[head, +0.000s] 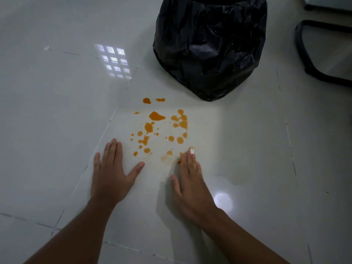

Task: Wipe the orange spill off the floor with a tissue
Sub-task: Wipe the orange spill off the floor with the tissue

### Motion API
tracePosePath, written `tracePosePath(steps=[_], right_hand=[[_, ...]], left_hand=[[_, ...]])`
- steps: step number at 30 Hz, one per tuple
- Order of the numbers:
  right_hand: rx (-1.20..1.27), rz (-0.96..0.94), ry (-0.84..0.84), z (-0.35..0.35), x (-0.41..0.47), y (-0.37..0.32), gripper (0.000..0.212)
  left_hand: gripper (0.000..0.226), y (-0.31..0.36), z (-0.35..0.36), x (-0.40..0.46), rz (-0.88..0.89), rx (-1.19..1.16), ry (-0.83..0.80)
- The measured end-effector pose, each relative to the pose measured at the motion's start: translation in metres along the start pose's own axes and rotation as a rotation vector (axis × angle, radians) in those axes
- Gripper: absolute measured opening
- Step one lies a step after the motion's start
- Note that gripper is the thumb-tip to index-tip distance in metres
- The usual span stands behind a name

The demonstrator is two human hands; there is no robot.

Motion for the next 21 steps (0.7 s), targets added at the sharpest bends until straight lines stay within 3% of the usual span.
tracePosePath(steps=[10, 17, 21], right_hand=[[-0.069, -0.249, -0.026, -0.037, 0.025, 0.048, 0.047], [0.032, -0.213, -0.023, -0.027, 0.037, 0.04, 0.039], [0.02, -0.181, 0.124, -0.021, 0.041, 0.016, 0.031]], left_hand=[[0.103, 0.0, 0.0, 0.0, 0.004, 0.005, 0.007], [0.102, 0.001, -0.001, -0.001, 0.002, 0.013, 0.005], [0.102, 0.001, -0.001, 0.0, -0.001, 0.008, 0.009]])
Point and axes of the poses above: each hand's wrist, its own x-axis towards the middle knuckle, its own z-axis out of the palm, y = z × x, the point moved 3 cm from there along x, towards the middle knuckle, and after that the axes turned 6 degrees about z, right-handed, at the moved point
